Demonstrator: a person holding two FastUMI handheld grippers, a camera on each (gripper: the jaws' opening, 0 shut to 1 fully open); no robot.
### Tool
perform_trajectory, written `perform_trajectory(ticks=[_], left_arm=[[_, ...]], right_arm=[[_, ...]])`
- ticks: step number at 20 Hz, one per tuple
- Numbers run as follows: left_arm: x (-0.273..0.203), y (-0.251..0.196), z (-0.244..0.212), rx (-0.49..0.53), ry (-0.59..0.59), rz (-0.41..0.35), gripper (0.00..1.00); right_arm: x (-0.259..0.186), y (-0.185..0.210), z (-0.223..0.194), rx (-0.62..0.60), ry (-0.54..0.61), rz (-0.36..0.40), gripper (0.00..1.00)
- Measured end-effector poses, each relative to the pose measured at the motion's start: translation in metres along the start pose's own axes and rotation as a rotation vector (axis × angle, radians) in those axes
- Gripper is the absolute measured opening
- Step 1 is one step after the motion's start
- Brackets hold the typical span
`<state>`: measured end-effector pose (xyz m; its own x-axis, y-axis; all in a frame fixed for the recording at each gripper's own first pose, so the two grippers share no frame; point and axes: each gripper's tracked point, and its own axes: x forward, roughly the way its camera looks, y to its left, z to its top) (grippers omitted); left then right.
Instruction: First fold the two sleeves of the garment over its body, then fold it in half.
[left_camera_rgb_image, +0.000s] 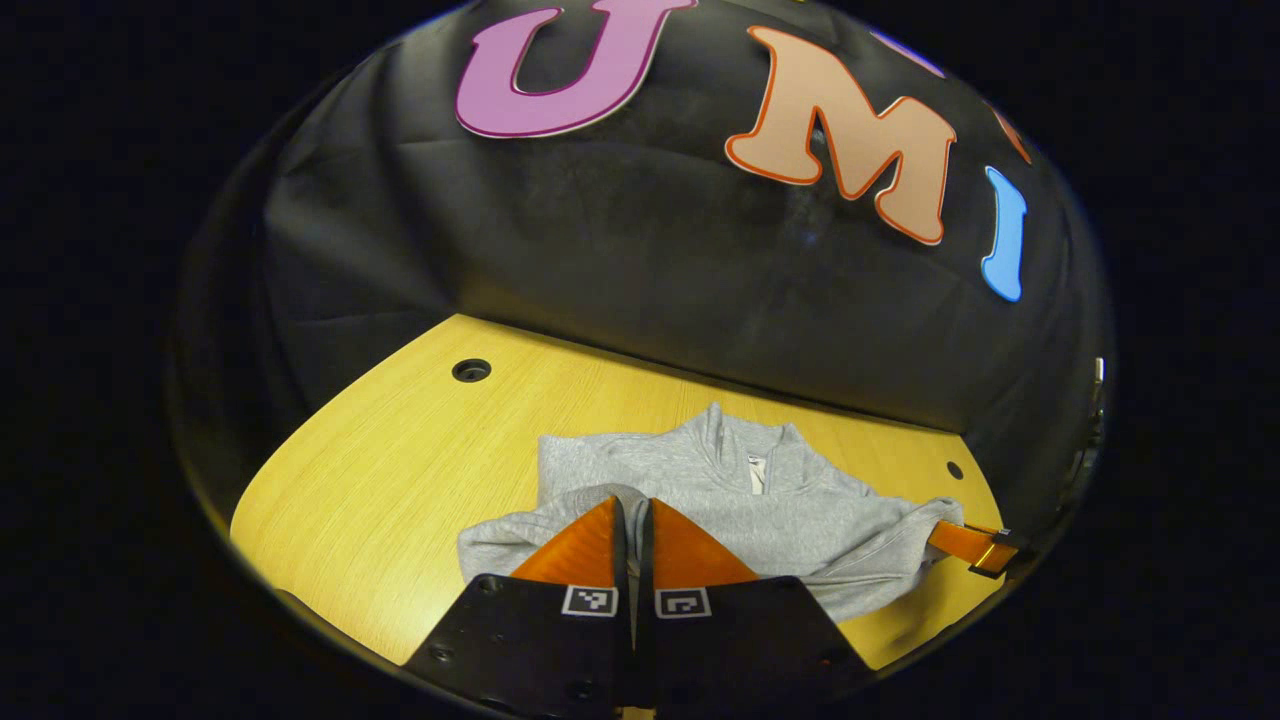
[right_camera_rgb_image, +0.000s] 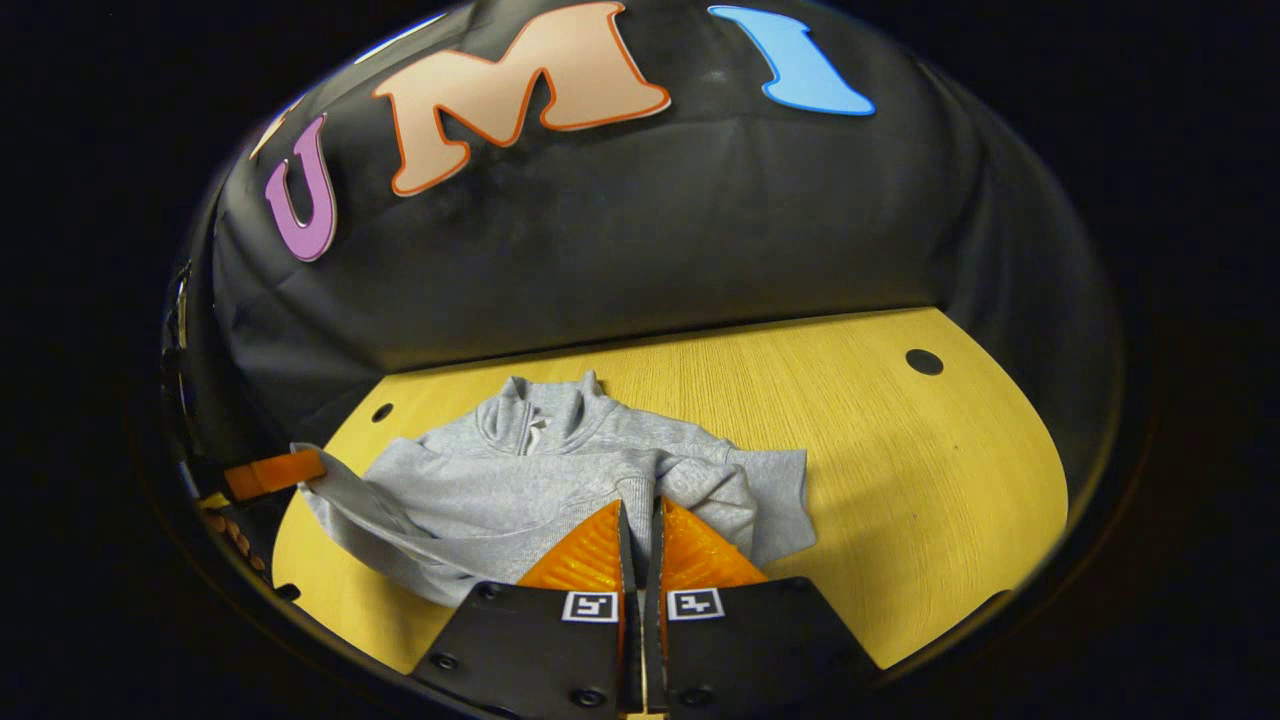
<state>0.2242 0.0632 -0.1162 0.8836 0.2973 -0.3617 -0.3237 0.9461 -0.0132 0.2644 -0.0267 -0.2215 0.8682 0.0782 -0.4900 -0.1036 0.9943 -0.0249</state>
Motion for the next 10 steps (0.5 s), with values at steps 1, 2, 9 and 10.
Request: perform_trajectory(ticks=[1, 2, 9, 10], left_arm=[[0.019, 0.001, -0.009, 0.037, 0.027, 0.013, 0.0], [0.028, 0.002, -0.014, 0.051, 0.044, 0.018, 0.0], [0.061, 0.014, -0.044, 0.052, 0.108, 0.05, 0.0], [0.06, 0.014, -0.042, 0.061, 0.107, 0.052, 0.05]], right_arm=[[0.018, -0.002, -0.007, 0.021, 0.032, -0.007, 0.04], [0.026, -0.004, -0.013, 0.034, 0.053, -0.011, 0.04], [0.037, -0.019, -0.02, 0.057, 0.079, -0.03, 0.42], [0.037, -0.018, -0.017, 0.07, 0.074, -0.024, 0.5]])
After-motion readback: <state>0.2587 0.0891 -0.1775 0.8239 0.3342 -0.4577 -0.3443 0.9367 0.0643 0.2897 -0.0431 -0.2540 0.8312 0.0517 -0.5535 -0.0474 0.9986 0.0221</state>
